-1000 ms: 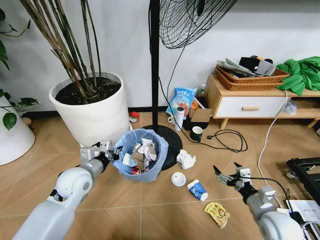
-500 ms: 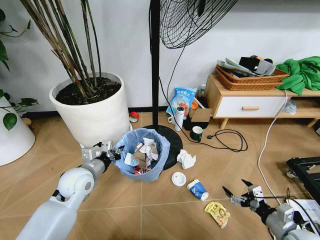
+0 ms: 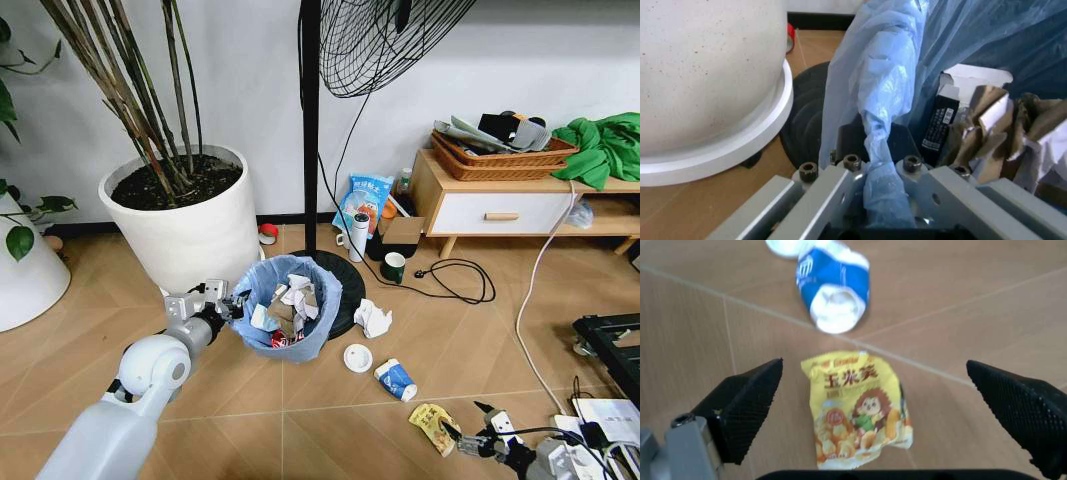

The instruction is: Pick up the trash bin and place the garbage on the floor into it.

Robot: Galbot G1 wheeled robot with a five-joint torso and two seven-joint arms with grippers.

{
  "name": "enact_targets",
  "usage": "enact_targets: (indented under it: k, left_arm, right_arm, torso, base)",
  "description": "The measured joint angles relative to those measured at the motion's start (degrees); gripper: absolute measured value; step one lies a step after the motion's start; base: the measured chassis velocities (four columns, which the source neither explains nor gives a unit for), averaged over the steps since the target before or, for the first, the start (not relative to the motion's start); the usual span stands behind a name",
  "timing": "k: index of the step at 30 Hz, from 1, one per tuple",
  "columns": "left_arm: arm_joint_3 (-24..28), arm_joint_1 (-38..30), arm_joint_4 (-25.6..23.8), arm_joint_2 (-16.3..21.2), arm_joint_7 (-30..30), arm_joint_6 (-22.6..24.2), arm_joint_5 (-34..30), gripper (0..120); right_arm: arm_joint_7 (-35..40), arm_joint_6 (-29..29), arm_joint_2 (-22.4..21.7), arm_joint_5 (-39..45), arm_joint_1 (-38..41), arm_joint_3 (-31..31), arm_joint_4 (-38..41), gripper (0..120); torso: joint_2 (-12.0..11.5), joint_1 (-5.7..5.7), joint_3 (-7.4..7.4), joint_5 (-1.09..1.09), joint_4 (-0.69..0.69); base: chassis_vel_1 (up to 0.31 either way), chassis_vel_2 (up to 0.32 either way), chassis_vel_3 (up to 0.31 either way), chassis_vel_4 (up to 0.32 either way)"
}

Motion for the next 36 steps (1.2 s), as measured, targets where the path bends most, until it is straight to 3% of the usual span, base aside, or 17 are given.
enact_targets:
  k: [12, 29, 33, 35, 36]
  left_arm:
    - [-0.6, 0.3, -0.6, -0.2, 0.0, -0.1, 0.1, 0]
    - [-0.4, 0.1, -0.4, 0.0, 0.1, -0.2, 0.0, 0]
    - [-0.4, 0.1, -0.3, 0.1, 0.1, -0.2, -0.1, 0]
    - [-0.3, 0.1, -0.3, 0.2, 0.1, -0.2, -0.1, 0]
    - [-0.2, 0.0, -0.2, 0.3, 0.1, -0.2, -0.2, 0]
  right_arm:
    - [2.0, -0.7, 0.6, -1.9, 7.9, -5.5, -8.8, 100]
    - [2.7, -0.9, 3.3, -2.7, 11.5, -7.1, -14.7, 100]
    - [3.1, -0.7, 3.7, -2.8, 12.0, -7.2, -15.9, 97]
    - [3.1, -0.6, 3.8, -2.8, 12.2, -7.2, -16.6, 92]
    - [3.2, -0.3, 4.0, -2.8, 12.6, -7.2, -17.7, 84]
  torso:
    - [0.0, 0.0, 0.0, 0.01, 0.01]
    - [0.0, 0.0, 0.0, 0.01, 0.0]
    - [0.0, 0.0, 0.0, 0.01, 0.0]
    - [0.0, 0.0, 0.0, 0.0, 0.0]
    - [0.0, 0.0, 0.0, 0.0, -0.01]
  base:
    - [0.0, 0.0, 0.0, 0.0]
    - [0.0, 0.0, 0.0, 0.0]
    - [0.0, 0.0, 0.0, 0.0]
    - [0.0, 0.0, 0.0, 0.0]
    - [0.0, 0.0, 0.0, 0.0]
